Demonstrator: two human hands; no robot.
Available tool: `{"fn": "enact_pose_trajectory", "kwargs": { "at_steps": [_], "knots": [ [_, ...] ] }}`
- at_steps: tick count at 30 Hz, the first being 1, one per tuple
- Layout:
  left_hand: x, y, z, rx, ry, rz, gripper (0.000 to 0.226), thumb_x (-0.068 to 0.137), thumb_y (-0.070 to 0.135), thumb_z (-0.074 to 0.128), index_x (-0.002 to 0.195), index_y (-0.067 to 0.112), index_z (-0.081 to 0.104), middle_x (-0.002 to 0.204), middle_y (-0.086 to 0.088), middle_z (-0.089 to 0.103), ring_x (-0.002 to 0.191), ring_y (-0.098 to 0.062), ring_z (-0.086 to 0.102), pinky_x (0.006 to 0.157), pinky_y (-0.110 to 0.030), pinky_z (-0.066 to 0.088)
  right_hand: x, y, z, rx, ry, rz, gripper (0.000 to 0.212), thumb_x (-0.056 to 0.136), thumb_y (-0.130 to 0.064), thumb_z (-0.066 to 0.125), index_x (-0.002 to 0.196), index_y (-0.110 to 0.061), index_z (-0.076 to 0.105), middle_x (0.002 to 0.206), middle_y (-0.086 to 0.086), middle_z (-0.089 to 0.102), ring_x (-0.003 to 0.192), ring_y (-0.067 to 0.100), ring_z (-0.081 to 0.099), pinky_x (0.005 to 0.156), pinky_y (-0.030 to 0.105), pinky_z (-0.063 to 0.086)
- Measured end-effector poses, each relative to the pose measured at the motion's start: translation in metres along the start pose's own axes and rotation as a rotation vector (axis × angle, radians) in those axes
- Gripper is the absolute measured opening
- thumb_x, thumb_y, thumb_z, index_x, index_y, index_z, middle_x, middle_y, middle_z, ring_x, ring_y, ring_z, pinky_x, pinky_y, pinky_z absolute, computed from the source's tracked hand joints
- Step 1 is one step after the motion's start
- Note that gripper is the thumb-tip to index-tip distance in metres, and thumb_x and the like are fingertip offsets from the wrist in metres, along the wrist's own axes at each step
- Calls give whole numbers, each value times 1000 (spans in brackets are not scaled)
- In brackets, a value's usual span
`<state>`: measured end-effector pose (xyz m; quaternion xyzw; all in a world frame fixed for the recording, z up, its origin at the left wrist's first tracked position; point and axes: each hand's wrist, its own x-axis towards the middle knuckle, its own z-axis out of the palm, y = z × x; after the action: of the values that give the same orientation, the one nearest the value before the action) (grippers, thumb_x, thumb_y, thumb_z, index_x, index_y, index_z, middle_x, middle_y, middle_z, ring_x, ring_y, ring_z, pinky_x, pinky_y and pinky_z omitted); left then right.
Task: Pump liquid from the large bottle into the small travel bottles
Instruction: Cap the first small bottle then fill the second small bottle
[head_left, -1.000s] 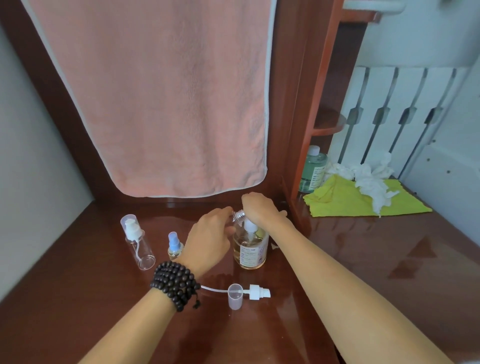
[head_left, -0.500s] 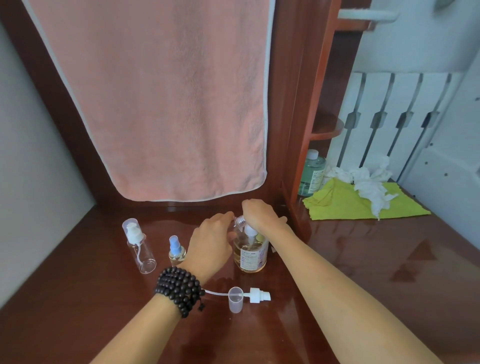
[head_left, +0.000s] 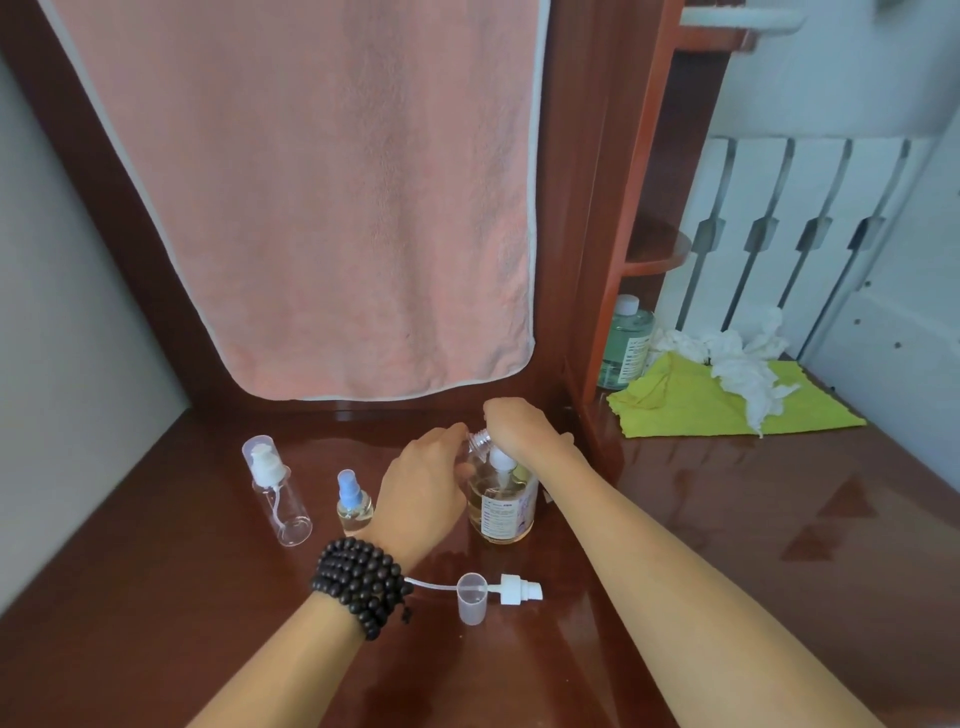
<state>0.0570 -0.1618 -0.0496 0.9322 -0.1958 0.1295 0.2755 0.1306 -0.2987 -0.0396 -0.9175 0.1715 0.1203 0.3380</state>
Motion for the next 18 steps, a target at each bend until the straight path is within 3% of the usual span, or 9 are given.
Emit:
{"fn": "enact_pose_trajectory", "kwargs": {
  "at_steps": [3,5,13,18],
  "knots": [
    [1,1,-8,-10,4,4,18,90,13,57,107,19,55,97,2,61,90,-24,60,75,-47,51,-19,-4,-16,40,56,58,48,98,-28,24,126,-14,60,129,8,57,124,30,48,107,55,21],
    [2,3,-12,-31,25,10,18,90,14,57,107,19,56,97,3,61,89,-23,59,75,-47,51,-22,-6,-22,37,85,18,52,99,-31,20,131,-14,57,134,7,56,129,31,47,107,57,20],
    [-1,6,-6,7,-2,-1,17,88,10,56,104,15,56,92,-1,60,86,-28,60,72,-46,52,12,3,3,1,18,2,31,84,-24,22,92,-17,52,119,9,59,112,30,54,110,57,35],
    [-1,2,-9,-16,-7,2,21,89,11,58,108,18,57,97,1,63,91,-25,62,75,-46,53,-15,-2,-11,16,39,54,47,97,-28,25,123,-13,60,129,7,57,124,30,48,110,53,22]
  ]
}}
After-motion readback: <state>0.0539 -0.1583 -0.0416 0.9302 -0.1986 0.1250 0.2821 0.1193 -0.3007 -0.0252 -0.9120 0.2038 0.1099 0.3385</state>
